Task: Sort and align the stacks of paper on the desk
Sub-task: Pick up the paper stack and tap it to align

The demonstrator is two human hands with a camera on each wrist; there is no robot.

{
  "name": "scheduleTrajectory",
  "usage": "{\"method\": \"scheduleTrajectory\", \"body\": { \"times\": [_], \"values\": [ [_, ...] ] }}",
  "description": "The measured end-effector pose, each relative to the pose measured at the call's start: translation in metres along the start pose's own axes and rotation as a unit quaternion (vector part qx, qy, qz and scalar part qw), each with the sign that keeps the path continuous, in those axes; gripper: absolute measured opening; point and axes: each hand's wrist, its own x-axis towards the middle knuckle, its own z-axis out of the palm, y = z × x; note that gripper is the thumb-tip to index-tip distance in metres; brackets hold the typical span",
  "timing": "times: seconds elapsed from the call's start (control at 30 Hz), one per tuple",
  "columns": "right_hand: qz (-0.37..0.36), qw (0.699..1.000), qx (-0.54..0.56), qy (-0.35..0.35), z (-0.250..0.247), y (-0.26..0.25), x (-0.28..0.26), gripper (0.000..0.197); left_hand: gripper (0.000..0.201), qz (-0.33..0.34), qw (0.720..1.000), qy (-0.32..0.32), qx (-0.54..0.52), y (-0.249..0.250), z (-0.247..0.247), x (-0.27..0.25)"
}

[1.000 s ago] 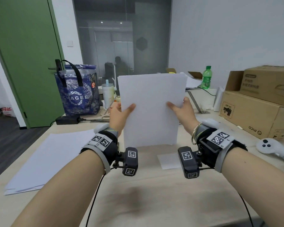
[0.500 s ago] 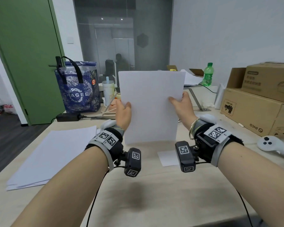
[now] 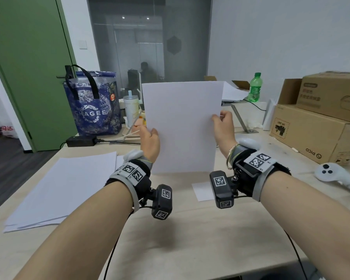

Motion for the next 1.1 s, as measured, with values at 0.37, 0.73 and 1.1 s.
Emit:
{"method": "scheduleTrajectory", "body": {
  "times": [0.37, 0.73, 1.1],
  "values": [
    [0.02, 0.999, -0.014, -0.024, 0.011, 0.021, -0.001, 0.013, 0.04, -0.02, 0.999, 0.001, -0.026, -0.006, 0.003, -0.007],
    [0.023, 0.992, -0.103, -0.063, 0.006, 0.044, -0.007, 0.031, 0.047, -0.092, 0.995, -0.03, 0.017, -0.022, 0.007, -0.015],
    [0.013, 0.974, -0.205, -0.094, -0.004, 0.035, 0.011, 0.022, 0.04, -0.141, 0.955, -0.219, 0.14, -0.014, -0.015, -0.007]
  ]
}}
